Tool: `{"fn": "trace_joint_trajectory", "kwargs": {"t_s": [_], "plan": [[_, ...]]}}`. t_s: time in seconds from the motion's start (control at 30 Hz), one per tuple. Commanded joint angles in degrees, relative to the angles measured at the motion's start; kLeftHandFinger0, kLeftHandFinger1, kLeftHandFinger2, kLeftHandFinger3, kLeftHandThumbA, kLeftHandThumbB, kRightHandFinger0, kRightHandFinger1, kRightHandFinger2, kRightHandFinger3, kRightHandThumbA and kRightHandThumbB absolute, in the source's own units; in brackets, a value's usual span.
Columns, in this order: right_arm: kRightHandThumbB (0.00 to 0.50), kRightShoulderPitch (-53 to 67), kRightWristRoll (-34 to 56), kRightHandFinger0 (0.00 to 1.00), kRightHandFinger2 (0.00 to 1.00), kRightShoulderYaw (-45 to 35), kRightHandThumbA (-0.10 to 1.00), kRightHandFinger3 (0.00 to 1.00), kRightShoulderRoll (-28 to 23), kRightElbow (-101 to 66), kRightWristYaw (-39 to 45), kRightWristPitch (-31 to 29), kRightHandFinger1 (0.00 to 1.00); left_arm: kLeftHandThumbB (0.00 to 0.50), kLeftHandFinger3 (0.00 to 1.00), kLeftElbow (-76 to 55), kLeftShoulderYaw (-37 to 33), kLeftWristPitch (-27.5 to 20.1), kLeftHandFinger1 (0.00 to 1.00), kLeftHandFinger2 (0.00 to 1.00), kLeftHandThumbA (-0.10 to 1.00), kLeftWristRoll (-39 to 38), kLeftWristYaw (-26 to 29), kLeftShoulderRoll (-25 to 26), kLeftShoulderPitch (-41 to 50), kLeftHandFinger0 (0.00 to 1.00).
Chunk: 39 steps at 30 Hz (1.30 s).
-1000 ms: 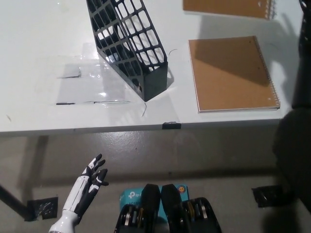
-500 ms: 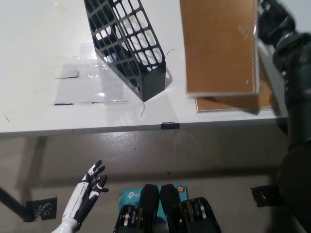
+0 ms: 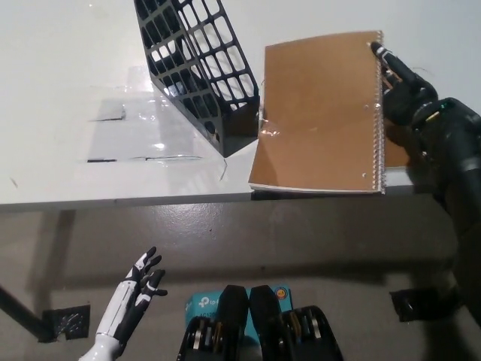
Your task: Use the right hand to pick up a book from the book holder on the left side and put it on another book on the right side
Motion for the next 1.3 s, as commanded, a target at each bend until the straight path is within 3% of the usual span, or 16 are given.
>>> {"fn": "trace_joint_trajectory", "kwargs": {"t_s": [0.0,0.13,0.3,0.43,0.57,0.83,0.97,1.0,1.03,1.07,1.1,1.13,1.2,1.27], "plan": [[0.052,-6.4,-1.2,0.0,0.68,1.2,-0.1,1.0,-3.2,-0.3,2.3,-5.9,0.08,0.141,1.0,-0.7,0.3,-2.5,0.88,1.0,0.92,0.3,0.8,0.1,-0.5,0.71],[0.094,-7.9,-0.3,0.0,0.63,0.4,-0.1,1.0,-5.2,0.4,2.2,-4.6,0.01,0.143,1.0,-0.6,0.4,-2.7,0.89,1.0,0.93,-0.1,0.6,0.0,-0.5,0.71],[0.096,-10.1,0.0,0.0,0.63,-0.2,-0.1,1.0,-7.0,0.2,1.0,-4.6,0.0,0.14,1.0,-1.0,0.7,-2.0,0.88,1.0,0.92,-0.4,0.4,-0.1,-0.4,0.71],[0.138,-11.2,-0.1,0.0,0.64,0.0,-0.1,1.0,-8.0,-0.3,2.5,-5.6,0.02,0.139,1.0,-0.8,0.5,-1.9,0.88,1.0,0.92,0.5,0.9,-0.1,-0.3,0.71],[0.113,-11.8,-0.5,0.0,0.71,0.3,-0.1,1.0,-8.3,-0.1,2.1,-5.2,0.1,0.125,1.0,-0.6,0.4,-2.3,0.88,1.0,0.93,0.3,0.7,-0.1,-0.2,0.71],[0.094,-10.7,-2.2,0.0,0.64,1.9,-0.1,1.0,-6.2,0.0,1.9,-4.7,0.04,0.119,1.0,-0.3,0.2,-2.7,0.88,1.0,0.92,0.5,0.7,-0.2,-0.1,0.7],[0.109,-9.6,-4.3,0.0,0.74,3.9,-0.1,1.0,-5.5,0.7,4.3,-4.6,0.09,0.131,1.0,-0.6,0.4,-2.4,0.88,1.0,0.92,0.2,0.6,-0.3,-0.3,0.71],[0.142,-9.7,-6.0,0.0,0.75,5.7,-0.1,1.0,-5.6,1.0,3.4,-4.6,0.12,0.129,1.0,-0.6,0.4,-2.5,0.88,1.0,0.92,0.4,0.7,-0.2,-0.5,0.71],[0.217,-9.5,-8.4,0.0,0.71,8.2,-0.1,0.92,-5.5,1.0,2.4,-5.9,0.15,0.13,1.0,-0.6,0.4,-2.4,0.88,1.0,0.93,0.5,0.7,-0.2,-0.6,0.7],[0.289,-8.8,-16.0,0.11,0.89,15.8,-0.08,0.61,-5.2,0.8,-0.5,-9.1,0.33,0.13,1.0,-1.1,0.5,-2.0,0.88,1.0,0.93,0.3,0.7,-0.2,-0.5,0.7],[0.296,-8.7,-17.5,0.23,0.8,17.9,-0.06,0.5,-5.2,0.8,-1.2,-9.6,0.42,0.129,1.0,-1.2,0.5,-2.0,0.88,1.0,0.93,0.2,0.6,-0.2,-0.5,0.7],[0.22,-7.7,-26.0,0.98,1.0,28.0,0.27,1.0,-6.0,0.1,1.9,-11.1,1.0,0.127,1.0,-1.2,0.6,-2.1,0.88,1.0,0.92,-0.1,0.5,-0.3,-0.5,0.7],[0.389,-7.3,-32.0,1.0,1.0,36.1,0.32,1.0,-6.3,0.1,2.3,-11.8,1.0,0.127,1.0,-1.5,0.6,-1.7,0.88,1.0,0.92,0.0,0.5,-0.1,-0.5,0.7],[0.401,-7.0,-33.6,1.0,1.0,39.3,0.32,1.0,-6.2,-0.8,0.8,-11.9,1.0,0.128,1.0,-0.9,0.6,-2.0,0.88,1.0,0.93,0.1,0.5,-0.2,-0.8,0.7]]}}
